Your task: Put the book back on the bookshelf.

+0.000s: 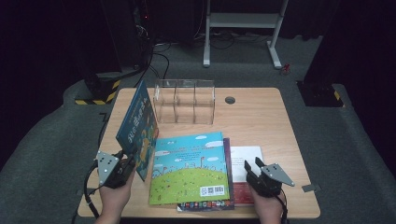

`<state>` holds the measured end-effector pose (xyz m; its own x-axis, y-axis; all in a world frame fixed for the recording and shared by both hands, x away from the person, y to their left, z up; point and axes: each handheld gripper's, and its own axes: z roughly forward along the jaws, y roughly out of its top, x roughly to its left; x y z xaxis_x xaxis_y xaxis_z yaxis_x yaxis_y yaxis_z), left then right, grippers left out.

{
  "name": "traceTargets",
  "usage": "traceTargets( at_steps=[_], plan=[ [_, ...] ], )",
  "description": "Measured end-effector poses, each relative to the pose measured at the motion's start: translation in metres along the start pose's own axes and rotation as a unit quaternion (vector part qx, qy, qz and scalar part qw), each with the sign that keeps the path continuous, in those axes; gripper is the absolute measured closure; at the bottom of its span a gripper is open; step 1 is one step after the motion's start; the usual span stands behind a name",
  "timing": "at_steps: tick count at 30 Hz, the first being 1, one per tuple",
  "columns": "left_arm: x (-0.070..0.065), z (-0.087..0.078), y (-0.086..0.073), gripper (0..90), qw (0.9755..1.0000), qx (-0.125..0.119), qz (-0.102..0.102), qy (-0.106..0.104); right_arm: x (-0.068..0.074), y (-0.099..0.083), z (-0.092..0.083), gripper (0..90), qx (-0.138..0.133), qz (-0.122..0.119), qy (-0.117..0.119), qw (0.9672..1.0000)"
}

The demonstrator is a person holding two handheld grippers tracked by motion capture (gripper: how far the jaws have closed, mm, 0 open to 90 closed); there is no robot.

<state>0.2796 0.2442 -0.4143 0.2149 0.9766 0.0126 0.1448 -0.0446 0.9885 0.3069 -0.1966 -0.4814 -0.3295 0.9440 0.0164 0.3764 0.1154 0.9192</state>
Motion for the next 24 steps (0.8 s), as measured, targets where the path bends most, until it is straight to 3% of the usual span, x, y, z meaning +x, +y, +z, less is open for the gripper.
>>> traceTargets(
  at_steps=[4, 11, 24],
  plan=[
    [0.007, 0.000, 0.001, 81.5, 0.9999, 0.001, -0.004, 0.012, 0.000, 0.000, 0.000, 53.7, 0.000, 0.000, 0.000, 1.0000],
    [0.017, 0.000, 0.000, 82.6, 0.9998, -0.001, -0.017, 0.007, -0.001, 0.000, 0.000, 53.7, 0.000, 0.003, 0.000, 1.0000],
    [0.022, 0.001, 0.010, 83.1, 0.9997, -0.009, -0.025, 0.002, -0.001, 0.000, 0.000, 53.7, 0.001, 0.007, 0.001, 1.0000]
  ],
)
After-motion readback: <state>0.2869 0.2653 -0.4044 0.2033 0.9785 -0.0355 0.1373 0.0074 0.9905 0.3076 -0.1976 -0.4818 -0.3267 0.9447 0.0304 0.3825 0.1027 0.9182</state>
